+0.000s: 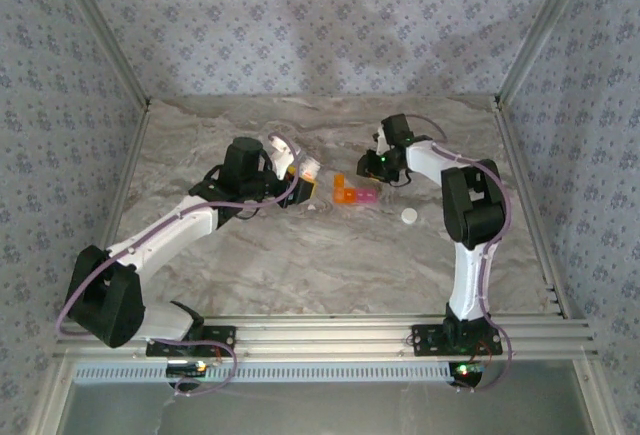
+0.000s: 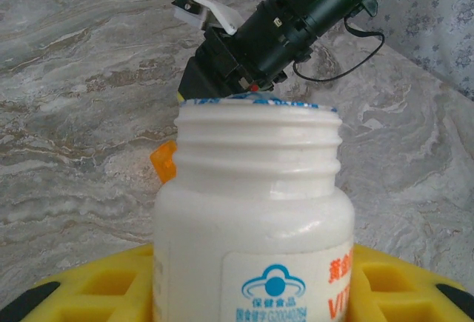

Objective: Sort the pills into containers

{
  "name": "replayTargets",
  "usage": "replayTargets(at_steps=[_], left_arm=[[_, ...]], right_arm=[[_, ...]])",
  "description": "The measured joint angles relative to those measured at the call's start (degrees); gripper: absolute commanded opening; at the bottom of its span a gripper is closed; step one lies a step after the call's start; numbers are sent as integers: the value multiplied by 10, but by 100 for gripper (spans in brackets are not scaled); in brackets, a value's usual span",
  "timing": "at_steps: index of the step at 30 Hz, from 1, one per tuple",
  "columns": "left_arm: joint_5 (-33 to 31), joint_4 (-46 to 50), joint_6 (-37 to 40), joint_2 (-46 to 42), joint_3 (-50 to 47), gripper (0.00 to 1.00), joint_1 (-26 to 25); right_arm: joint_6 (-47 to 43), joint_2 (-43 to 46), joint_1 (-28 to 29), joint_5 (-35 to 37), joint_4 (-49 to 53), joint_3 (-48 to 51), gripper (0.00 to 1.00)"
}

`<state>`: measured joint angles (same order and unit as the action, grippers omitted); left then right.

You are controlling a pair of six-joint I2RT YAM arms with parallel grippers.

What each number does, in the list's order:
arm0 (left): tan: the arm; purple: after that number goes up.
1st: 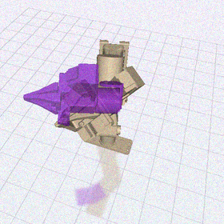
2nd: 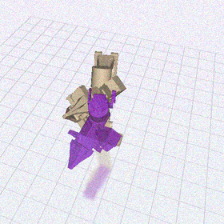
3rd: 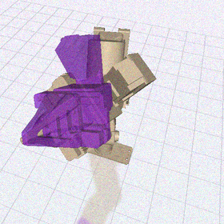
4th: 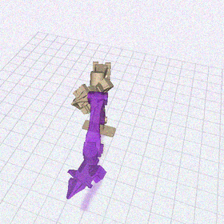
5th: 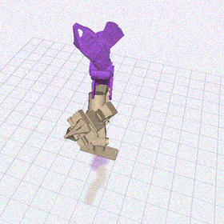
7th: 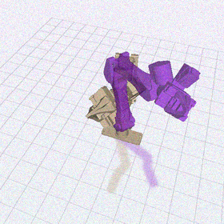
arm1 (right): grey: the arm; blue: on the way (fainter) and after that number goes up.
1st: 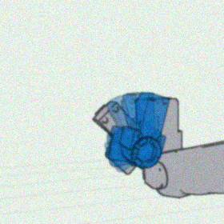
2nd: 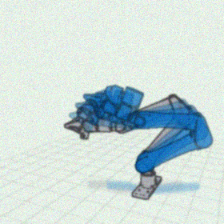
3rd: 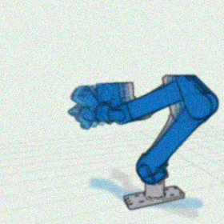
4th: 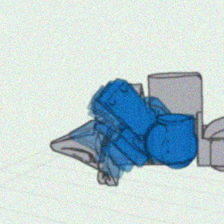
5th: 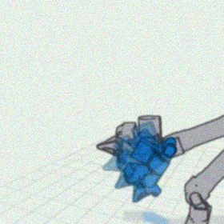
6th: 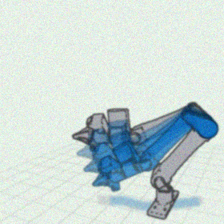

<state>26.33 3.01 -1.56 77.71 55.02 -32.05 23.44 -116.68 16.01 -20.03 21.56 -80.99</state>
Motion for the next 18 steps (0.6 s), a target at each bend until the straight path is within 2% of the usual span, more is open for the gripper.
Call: replayTargets(at_steps=[18], left_arm=[[4,-3,0,5,0,0,0]], right_arm=[[0,7,36,-9,-35,54,29]])
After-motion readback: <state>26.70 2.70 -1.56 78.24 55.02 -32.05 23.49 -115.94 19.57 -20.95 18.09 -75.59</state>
